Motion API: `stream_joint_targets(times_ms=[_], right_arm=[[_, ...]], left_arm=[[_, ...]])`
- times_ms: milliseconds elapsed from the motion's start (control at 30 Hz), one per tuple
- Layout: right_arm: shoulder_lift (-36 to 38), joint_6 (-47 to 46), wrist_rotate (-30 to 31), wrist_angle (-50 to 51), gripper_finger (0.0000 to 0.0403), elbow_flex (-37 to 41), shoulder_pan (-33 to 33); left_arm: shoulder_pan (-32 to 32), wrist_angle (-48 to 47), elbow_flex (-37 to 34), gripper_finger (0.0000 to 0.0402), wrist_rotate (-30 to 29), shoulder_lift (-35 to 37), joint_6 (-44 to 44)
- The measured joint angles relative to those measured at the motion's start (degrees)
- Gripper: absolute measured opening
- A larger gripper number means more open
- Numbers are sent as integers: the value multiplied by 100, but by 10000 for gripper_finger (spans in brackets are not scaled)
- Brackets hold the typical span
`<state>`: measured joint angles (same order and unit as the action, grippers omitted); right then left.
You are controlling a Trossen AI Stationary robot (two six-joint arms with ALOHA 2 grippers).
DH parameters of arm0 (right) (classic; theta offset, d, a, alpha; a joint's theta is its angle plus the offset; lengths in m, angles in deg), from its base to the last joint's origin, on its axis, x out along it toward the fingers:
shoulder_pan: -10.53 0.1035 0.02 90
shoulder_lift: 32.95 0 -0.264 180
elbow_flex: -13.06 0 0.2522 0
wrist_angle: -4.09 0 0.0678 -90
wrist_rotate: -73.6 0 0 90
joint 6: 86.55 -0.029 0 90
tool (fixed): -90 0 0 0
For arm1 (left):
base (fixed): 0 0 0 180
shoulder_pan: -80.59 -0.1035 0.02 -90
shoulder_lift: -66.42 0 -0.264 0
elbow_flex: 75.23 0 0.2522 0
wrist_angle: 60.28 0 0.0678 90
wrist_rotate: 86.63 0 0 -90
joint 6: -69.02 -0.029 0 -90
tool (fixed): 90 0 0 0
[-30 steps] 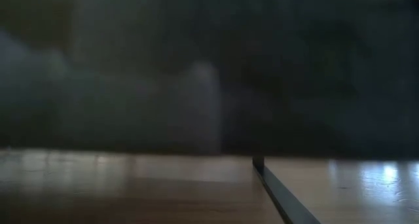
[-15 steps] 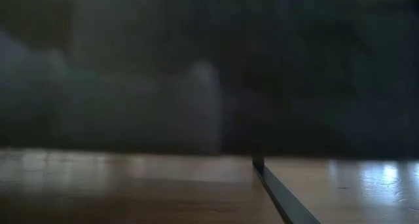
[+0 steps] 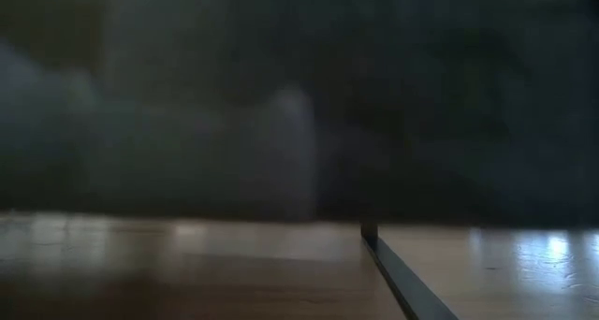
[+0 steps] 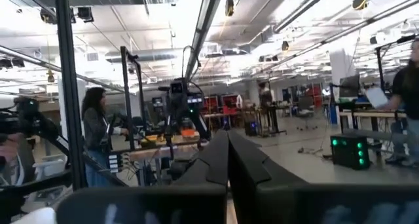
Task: Stack baskets on shelf by color
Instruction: Return to Home Position
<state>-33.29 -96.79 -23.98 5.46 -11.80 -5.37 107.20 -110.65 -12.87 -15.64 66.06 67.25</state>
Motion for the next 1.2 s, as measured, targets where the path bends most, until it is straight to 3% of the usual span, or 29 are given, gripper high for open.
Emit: stream_joint_targets(times_ms=[300,800,1200], right_arm=[[6,39,-96,-1005,0,1077,0],[-26,537,-429,-845,0,1063,0],[-26,732,-461,-841,0,1061,0]], left_arm=[[0,403,-657,0,79,-7,-28],[1,1126,-1377,0,329,2,-92],[0,2481,-2741,0,328,0,-304]])
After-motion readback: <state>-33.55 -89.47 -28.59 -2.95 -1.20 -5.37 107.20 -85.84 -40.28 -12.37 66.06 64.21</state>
